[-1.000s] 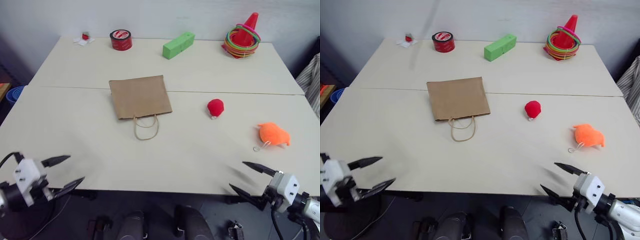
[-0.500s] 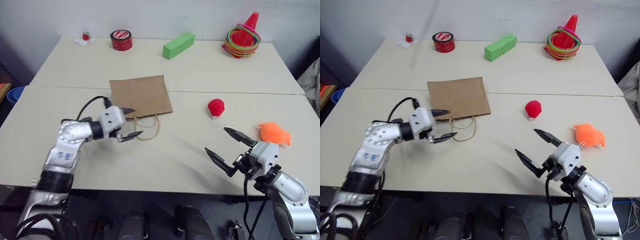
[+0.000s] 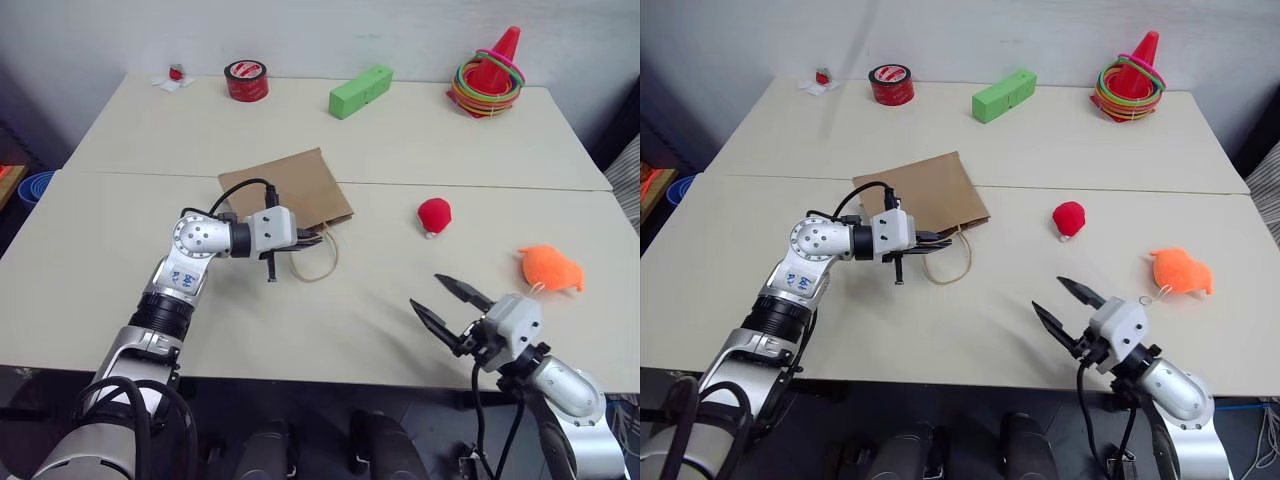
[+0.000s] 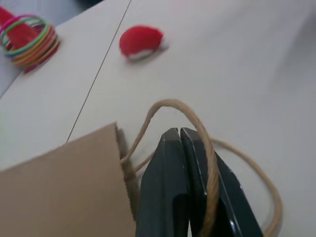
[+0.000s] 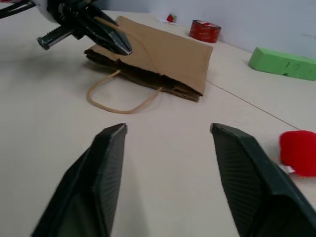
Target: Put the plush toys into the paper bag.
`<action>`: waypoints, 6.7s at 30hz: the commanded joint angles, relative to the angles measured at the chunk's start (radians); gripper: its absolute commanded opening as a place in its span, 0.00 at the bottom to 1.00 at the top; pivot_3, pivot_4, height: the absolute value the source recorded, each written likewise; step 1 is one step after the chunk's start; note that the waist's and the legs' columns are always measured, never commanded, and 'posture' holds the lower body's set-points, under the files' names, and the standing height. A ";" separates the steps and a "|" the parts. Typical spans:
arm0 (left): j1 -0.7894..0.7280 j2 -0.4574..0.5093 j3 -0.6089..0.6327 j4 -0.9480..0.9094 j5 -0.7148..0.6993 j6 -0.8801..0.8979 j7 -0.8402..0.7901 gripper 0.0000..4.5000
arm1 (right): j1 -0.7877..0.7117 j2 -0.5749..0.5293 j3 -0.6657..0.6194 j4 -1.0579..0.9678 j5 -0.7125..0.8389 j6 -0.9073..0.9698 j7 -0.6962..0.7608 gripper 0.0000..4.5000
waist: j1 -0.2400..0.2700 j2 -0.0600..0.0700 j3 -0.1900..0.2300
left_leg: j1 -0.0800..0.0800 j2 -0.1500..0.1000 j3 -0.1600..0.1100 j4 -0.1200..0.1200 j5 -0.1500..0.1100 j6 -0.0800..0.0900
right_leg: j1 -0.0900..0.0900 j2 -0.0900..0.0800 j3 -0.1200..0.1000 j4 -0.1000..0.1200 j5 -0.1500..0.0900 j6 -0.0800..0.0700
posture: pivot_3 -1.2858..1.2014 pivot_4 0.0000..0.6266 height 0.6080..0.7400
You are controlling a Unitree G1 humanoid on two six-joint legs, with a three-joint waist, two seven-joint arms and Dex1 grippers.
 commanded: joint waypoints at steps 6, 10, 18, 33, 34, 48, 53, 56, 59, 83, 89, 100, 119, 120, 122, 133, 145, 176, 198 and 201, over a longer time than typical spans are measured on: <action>-0.073 -0.027 0.069 -0.171 -0.257 0.185 -0.195 0.00 | -0.260 0.052 0.189 -0.028 -0.079 0.198 -0.081 0.01 | -0.013 0.000 0.000 | -0.001 0.001 -0.001 0.006 0.000 0.000 | 0.000 0.001 0.000 0.003 0.000 0.000 | 0.52 0.24 1.00; -0.077 -0.041 0.094 -0.250 -0.337 0.313 -0.192 0.00 | -0.396 0.131 0.275 0.071 -0.136 0.254 -0.121 0.01 | -0.013 0.000 0.000 | -0.004 0.001 -0.004 0.010 0.000 0.000 | 0.000 0.001 0.000 0.003 0.000 0.000 | 0.52 0.24 1.00; -0.049 -0.041 0.103 -0.370 -0.393 0.449 -0.178 0.00 | -0.558 0.261 0.383 0.311 -0.240 0.244 -0.163 0.01 | -0.014 0.000 0.000 | -0.006 0.000 -0.006 0.012 -0.001 0.002 | 0.000 0.000 0.003 0.003 0.000 0.000 | 0.52 0.24 1.00; -0.072 -0.019 0.199 -0.407 -0.466 0.596 -0.119 0.00 | -0.624 0.302 0.377 0.621 -0.336 0.225 -0.199 0.01 | -0.022 0.000 0.000 | -0.006 0.000 -0.006 0.011 -0.001 0.001 | 0.000 0.000 0.006 0.003 0.000 0.000 | 0.52 0.24 1.00; -0.088 -0.012 0.215 -0.393 -0.473 0.612 -0.114 0.00 | -0.614 0.293 0.380 0.618 -0.339 0.239 -0.196 0.01 | -0.022 0.000 0.000 | -0.006 0.000 -0.006 0.011 -0.001 0.001 | 0.000 0.000 0.006 0.003 0.000 0.000 | 0.52 0.24 1.00; -0.292 0.000 0.289 -0.234 -0.501 0.665 -0.123 0.00 | -0.570 0.305 0.394 0.590 -0.375 0.344 -0.252 0.01 | -0.016 -0.001 0.000 | -0.004 0.000 -0.005 0.011 -0.001 0.000 | 0.001 0.000 0.006 0.004 0.000 0.000 | 0.52 0.24 1.00; -0.225 -0.007 0.246 -0.289 -0.449 0.610 -0.131 0.00 | -0.560 0.301 0.389 0.566 -0.370 0.386 -0.256 0.01 | -0.016 -0.001 0.000 | -0.004 0.000 -0.005 0.011 -0.002 0.000 | 0.001 0.000 0.006 0.004 0.000 0.000 | 0.52 0.24 1.00; -0.176 -0.022 0.232 -0.325 -0.447 0.600 -0.115 0.00 | -0.535 0.306 0.373 0.522 -0.330 0.337 -0.229 0.01 | -0.014 -0.001 0.000 | -0.003 0.000 -0.005 0.011 -0.002 0.000 | 0.002 0.000 0.007 0.004 0.000 0.000 | 0.52 0.24 1.00; -0.139 -0.027 0.222 -0.351 -0.442 0.587 -0.107 0.00 | -0.502 0.318 0.334 0.447 -0.255 0.292 -0.188 0.01 | -0.014 -0.001 0.000 | -0.003 0.000 -0.005 0.011 -0.002 0.000 | 0.002 0.000 0.007 0.003 0.000 0.000 | 0.52 0.24 1.00; -0.169 -0.049 0.203 -0.249 -0.430 0.520 -0.178 0.00 | 0.358 0.079 -0.586 -0.025 0.108 -0.007 0.031 0.99 | 0.014 -0.001 0.000 | -0.004 0.000 -0.003 0.010 -0.005 0.004 | 0.003 0.001 0.008 -0.004 0.001 0.003 | 0.52 0.24 1.00; -0.172 -0.048 0.207 -0.237 -0.450 0.588 -0.179 0.00 | 0.439 0.076 -0.659 0.096 0.011 -0.116 -0.035 0.99 | -0.002 -0.001 0.000 | -0.002 0.000 -0.001 0.008 -0.006 0.003 | 0.003 0.001 0.011 -0.007 0.001 0.003 | 0.52 0.24 1.00; -0.191 0.001 0.215 -0.240 -0.424 0.583 -0.175 0.00 | -0.095 -0.413 -0.350 0.547 -0.265 0.060 -0.020 0.99 | -0.030 0.004 0.004 | 0.000 -0.002 0.001 0.010 -0.005 0.006 | 0.003 -0.002 0.015 -0.004 0.002 0.004 | 0.52 0.24 1.00; -0.130 0.038 0.210 -0.302 -0.405 0.589 -0.153 0.00 | -0.388 -0.382 -0.166 0.497 0.037 -0.006 0.341 0.01 | -0.014 0.004 0.005 | -0.004 0.002 -0.002 0.011 -0.004 0.003 | 0.003 0.003 0.010 -0.005 0.003 0.007 | 0.52 0.24 1.00; -0.128 0.037 0.210 -0.301 -0.405 0.588 -0.152 0.00 | -0.369 -0.377 -0.151 0.406 0.066 0.033 0.347 0.01 | -0.013 0.005 0.006 | -0.005 0.002 -0.002 0.011 -0.004 0.002 | 0.003 0.004 0.010 -0.005 0.003 0.007 | 0.52 0.24 1.00; -0.127 0.034 0.209 -0.299 -0.405 0.588 -0.150 0.00 | -0.357 -0.355 -0.094 0.226 0.111 0.135 0.322 0.01 | -0.011 0.005 0.006 | -0.004 0.002 -0.002 0.012 -0.004 0.002 | 0.003 0.003 0.010 -0.004 0.003 0.007 | 0.52 0.24 1.00; -0.128 0.016 0.194 -0.327 -0.425 0.630 -0.158 0.00 | -0.602 -0.086 0.315 0.179 -0.150 0.314 0.090 0.01 | -0.011 0.004 0.006 | -0.006 -0.001 -0.003 0.012 -0.004 0.003 | 0.002 0.000 0.009 -0.003 0.002 0.006 | 0.52 0.24 1.00; -0.107 0.023 0.202 -0.356 -0.434 0.649 -0.164 0.00 | -0.735 0.022 0.444 0.263 -0.263 0.323 0.121 0.01 | -0.011 0.004 0.006 | -0.008 -0.001 -0.003 0.013 -0.004 0.003 | -0.001 0.001 0.008 -0.001 0.002 0.006 | 0.52 0.24 1.00; -0.101 0.046 0.226 -0.343 -0.428 0.628 -0.162 0.00 | -0.713 0.083 0.195 0.322 0.097 0.401 0.345 0.99 | -0.036 0.004 0.006 | -0.008 -0.001 -0.005 0.012 -0.004 0.003 | -0.002 -0.001 0.008 0.001 0.001 0.005 | 0.52 0.24 1.00; -0.122 0.118 0.255 -0.261 -0.458 0.560 -0.288 0.00 | -0.631 -0.061 -0.078 0.511 -0.177 0.391 -0.181 0.99 | -0.043 0.004 0.006 | 0.000 0.000 0.003 0.011 -0.004 0.002 | -0.001 0.000 0.015 0.003 0.000 0.003 | 0.52 0.24 1.00; -0.130 0.121 0.253 -0.257 -0.455 0.561 -0.289 0.00 | -0.806 -0.027 -0.033 0.705 -0.214 0.383 -0.214 0.99 | -0.038 0.004 0.006 | -0.002 0.001 0.001 0.010 -0.003 0.000 | -0.003 0.001 0.013 0.006 -0.001 0.001 | 0.52 0.24 1.00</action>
